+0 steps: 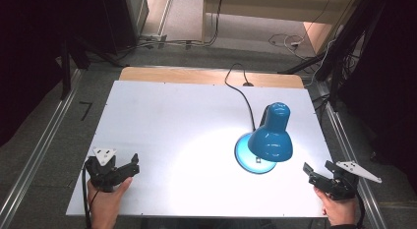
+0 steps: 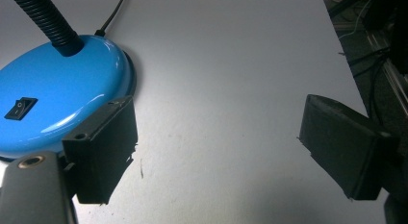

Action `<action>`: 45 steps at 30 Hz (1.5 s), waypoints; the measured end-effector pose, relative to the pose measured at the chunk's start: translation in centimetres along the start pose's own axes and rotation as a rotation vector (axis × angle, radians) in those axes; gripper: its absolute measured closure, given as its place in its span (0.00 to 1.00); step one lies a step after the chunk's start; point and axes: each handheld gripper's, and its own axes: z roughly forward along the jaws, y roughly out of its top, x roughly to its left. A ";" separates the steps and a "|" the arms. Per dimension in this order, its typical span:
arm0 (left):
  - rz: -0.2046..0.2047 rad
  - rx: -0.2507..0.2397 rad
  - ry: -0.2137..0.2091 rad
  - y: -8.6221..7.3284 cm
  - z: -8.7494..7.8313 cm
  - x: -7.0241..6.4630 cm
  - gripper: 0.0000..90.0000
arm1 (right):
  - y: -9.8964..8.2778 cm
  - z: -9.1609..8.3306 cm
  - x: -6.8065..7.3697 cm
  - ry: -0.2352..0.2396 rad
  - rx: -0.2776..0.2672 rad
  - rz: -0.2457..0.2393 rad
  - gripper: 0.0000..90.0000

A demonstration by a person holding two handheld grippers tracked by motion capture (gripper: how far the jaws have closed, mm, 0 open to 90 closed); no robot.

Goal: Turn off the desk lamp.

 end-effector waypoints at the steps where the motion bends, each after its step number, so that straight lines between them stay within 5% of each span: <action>1: -0.014 -0.003 -0.007 0.0 -0.1 0.2 0.11 | 0.0 0.0 0.0 0.000 0.000 0.000 0.13; 8: -0.055 -0.014 -0.010 0.0 -0.2 1.0 0.11 | 0.0 0.4 0.6 0.007 0.007 -0.024 0.13; 45: -0.077 -0.016 0.013 -0.2 -0.1 1.4 0.13 | 0.3 1.3 2.4 0.023 0.044 -0.049 0.11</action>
